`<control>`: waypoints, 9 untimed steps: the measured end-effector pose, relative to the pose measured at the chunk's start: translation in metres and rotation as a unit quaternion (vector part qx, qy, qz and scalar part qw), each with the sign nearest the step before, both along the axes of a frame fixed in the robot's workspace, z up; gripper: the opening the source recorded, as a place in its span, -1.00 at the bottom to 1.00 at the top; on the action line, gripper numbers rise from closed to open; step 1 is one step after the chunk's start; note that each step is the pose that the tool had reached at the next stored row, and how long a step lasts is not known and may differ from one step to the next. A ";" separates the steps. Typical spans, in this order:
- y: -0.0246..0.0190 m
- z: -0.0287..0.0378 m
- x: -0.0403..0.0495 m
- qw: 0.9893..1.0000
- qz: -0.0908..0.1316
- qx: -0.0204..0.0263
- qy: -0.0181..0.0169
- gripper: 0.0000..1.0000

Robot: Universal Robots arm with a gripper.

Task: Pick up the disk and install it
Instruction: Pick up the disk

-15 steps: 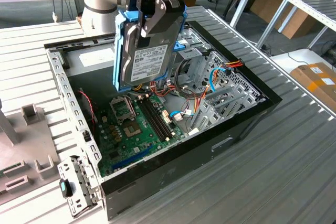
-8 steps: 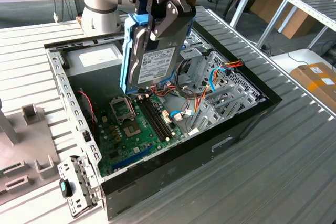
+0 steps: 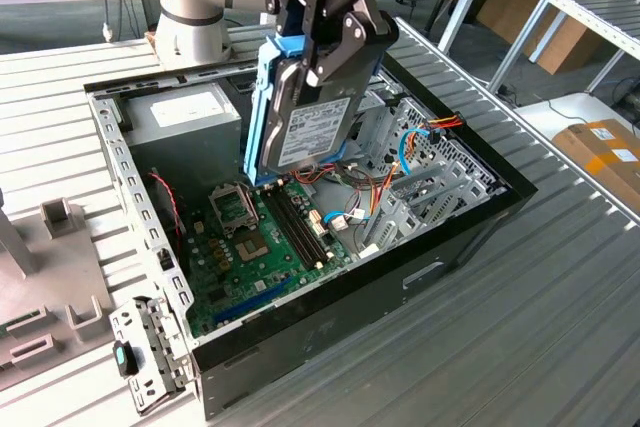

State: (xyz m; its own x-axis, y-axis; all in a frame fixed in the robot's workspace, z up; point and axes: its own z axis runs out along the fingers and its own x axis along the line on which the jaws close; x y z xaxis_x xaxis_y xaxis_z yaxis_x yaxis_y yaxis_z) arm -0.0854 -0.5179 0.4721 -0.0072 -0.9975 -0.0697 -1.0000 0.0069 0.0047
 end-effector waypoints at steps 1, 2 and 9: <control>-0.0011 -0.0002 0.0010 1.000 0.000 0.000 0.000 -0.25; -0.0019 -0.0003 0.0017 1.000 0.000 0.000 0.000 -0.25; -0.0096 -0.0014 0.0091 1.000 0.000 0.000 0.000 -0.25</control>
